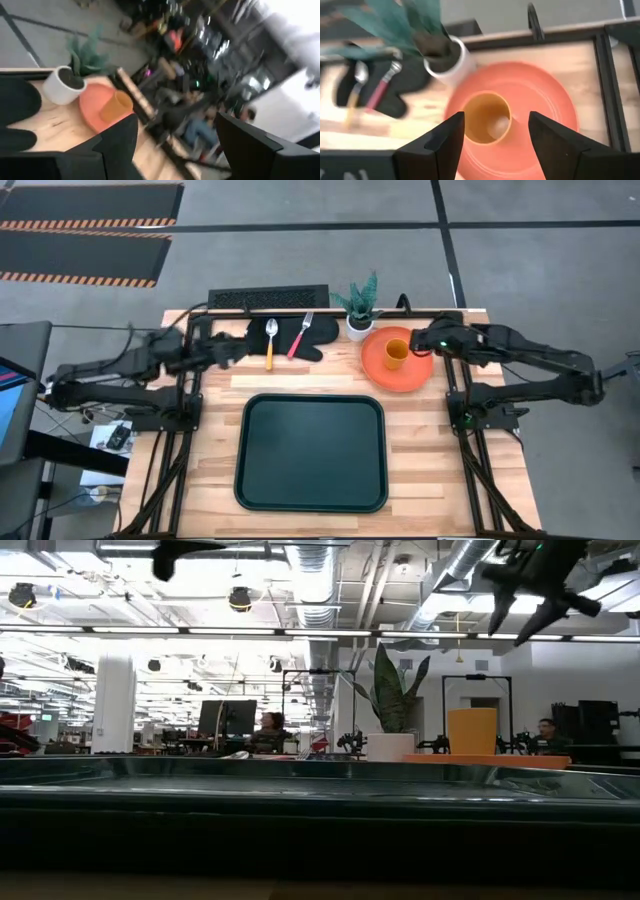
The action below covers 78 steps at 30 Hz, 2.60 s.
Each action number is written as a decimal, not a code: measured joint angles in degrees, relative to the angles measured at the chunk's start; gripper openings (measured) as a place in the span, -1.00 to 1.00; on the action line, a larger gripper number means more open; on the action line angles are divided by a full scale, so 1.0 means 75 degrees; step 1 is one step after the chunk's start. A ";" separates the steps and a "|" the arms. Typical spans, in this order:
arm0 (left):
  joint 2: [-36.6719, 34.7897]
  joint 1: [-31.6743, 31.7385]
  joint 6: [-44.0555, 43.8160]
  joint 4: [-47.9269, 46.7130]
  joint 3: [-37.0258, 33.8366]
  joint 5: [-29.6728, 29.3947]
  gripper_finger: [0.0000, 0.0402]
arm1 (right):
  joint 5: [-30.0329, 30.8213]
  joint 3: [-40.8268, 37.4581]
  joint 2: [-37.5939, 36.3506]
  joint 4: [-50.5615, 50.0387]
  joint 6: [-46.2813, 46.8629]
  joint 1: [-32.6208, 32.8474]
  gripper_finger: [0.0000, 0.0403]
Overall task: Pick and place plate/cup/fork/spoon on tray
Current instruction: Put the yellow cup on the black serving tray
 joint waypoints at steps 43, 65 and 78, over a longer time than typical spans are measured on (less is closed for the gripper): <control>0.4830 0.1310 0.0615 0.0239 0.2030 0.3891 0.28 | -0.2713 -0.0080 0.3587 0.0878 -0.3015 -0.2413 0.11; 0.4830 0.1310 0.0612 0.0228 0.2030 0.3907 0.28 | -0.2697 -0.0079 0.3577 0.0787 -0.3431 -0.2714 -0.91; 0.4747 0.1304 0.0579 0.0227 0.2024 0.6088 0.28 | -0.3182 0.1363 0.2991 0.0243 -0.3611 -0.2184 -0.98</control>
